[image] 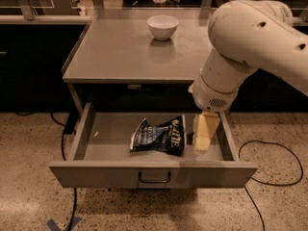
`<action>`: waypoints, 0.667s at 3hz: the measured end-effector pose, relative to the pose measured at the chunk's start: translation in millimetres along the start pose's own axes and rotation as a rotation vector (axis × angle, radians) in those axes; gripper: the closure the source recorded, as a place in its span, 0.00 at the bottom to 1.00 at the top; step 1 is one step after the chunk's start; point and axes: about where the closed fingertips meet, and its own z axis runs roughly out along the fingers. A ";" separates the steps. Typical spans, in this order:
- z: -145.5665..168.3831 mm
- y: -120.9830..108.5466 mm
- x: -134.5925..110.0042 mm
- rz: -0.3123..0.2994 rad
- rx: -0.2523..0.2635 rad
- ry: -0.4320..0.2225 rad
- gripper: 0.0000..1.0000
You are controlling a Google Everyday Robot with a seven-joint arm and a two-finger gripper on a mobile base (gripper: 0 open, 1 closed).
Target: Pick blue chip bag from top drawer and place on counter
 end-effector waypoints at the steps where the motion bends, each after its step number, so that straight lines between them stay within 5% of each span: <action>1: -4.0 -12.1 -8.3 0.006 -0.018 -0.013 0.00; 2: -7.2 -36.3 -24.5 0.026 -0.031 -0.018 0.00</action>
Offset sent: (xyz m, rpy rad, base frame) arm 0.0453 0.0233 0.0260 0.0340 0.0095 -0.0247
